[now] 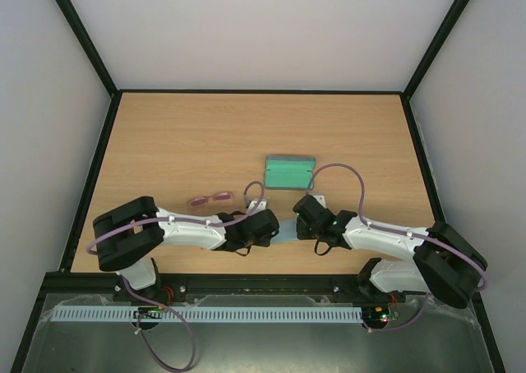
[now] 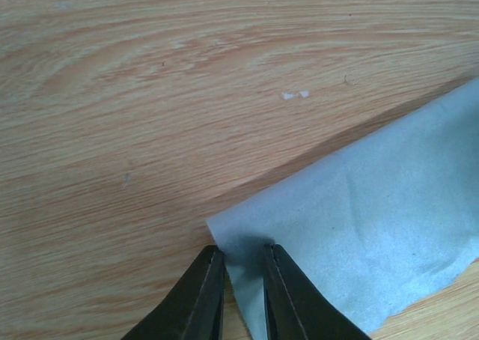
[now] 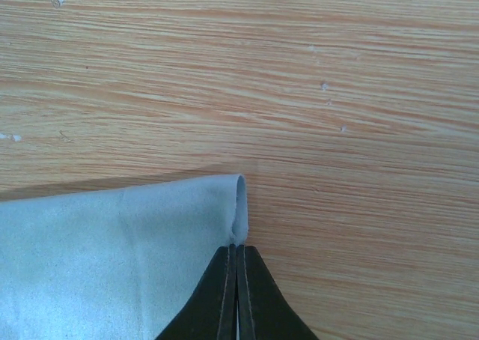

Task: Organize the sunglasses
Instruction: Pick up the glasses cleaning cloth from the center of the board.

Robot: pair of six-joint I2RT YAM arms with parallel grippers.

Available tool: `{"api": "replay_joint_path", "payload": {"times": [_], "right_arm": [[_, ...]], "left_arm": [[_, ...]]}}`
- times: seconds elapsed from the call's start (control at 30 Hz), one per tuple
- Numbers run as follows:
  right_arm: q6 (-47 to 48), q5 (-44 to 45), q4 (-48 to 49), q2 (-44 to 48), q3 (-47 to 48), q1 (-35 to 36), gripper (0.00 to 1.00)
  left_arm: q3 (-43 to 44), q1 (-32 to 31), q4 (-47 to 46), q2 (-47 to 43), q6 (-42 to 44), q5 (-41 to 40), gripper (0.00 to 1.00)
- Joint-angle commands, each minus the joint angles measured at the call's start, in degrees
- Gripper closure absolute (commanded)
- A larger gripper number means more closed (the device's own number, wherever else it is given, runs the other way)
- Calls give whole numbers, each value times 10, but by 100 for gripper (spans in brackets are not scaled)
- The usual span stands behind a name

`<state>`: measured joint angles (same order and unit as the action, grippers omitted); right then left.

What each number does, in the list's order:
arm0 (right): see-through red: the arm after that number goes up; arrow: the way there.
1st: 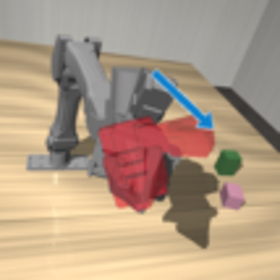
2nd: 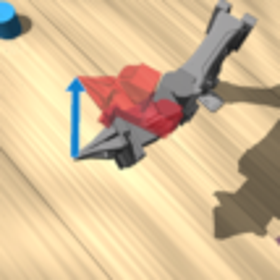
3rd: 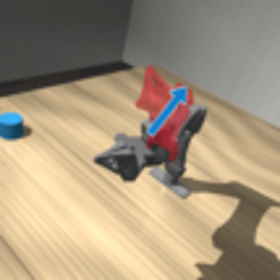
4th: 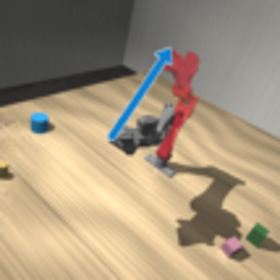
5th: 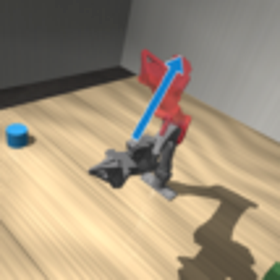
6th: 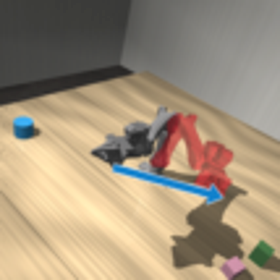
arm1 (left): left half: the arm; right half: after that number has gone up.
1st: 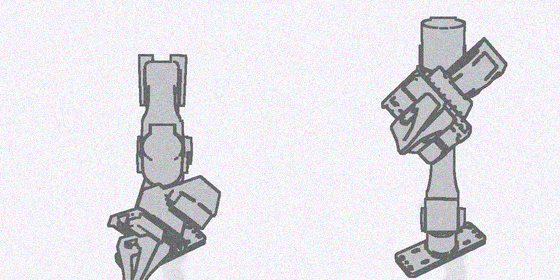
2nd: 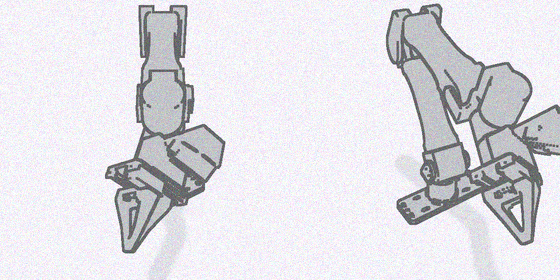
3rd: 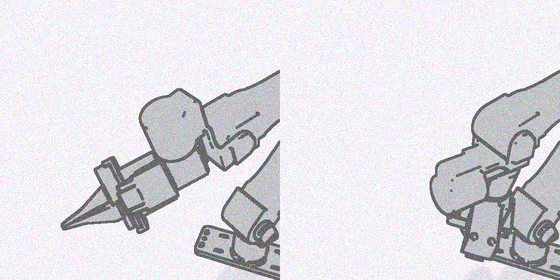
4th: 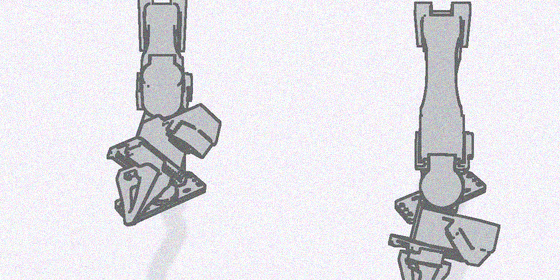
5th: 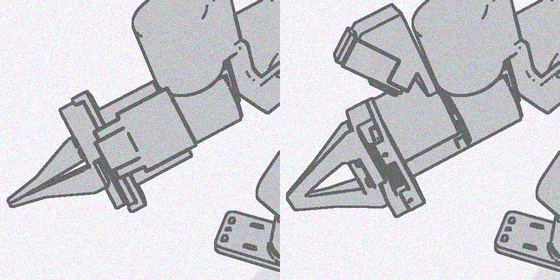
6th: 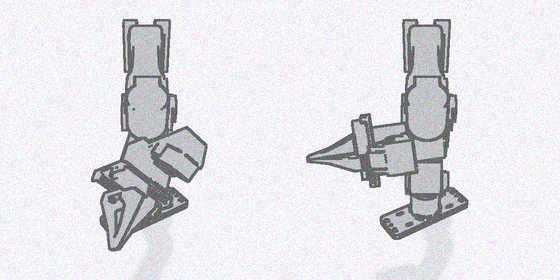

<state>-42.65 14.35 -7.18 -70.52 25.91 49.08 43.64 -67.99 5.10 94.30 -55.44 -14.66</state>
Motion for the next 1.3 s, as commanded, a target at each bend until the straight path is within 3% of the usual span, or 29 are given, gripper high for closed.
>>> {"api": "replay_joint_path", "payload": {"times": [0.0, 0.3, 0.63, 1.27], "right_arm": [[0, 0, -12, 6, -11, -2, 99], [0, -2, -12, 5, -11, -2, 99], [1, -3, -17, 12, 2, -3, 99], [60, -28, -45, -44, 133, -72, 99]], "left_arm": [[-11, -7, 14, 33, -12, 20, 82], [-19, -6, -3, 40, -16, 20, 97], [-24, 24, -11, 1, 5, 18, 98], [74, 132, -5, -10, 119, 65, 98]]}}
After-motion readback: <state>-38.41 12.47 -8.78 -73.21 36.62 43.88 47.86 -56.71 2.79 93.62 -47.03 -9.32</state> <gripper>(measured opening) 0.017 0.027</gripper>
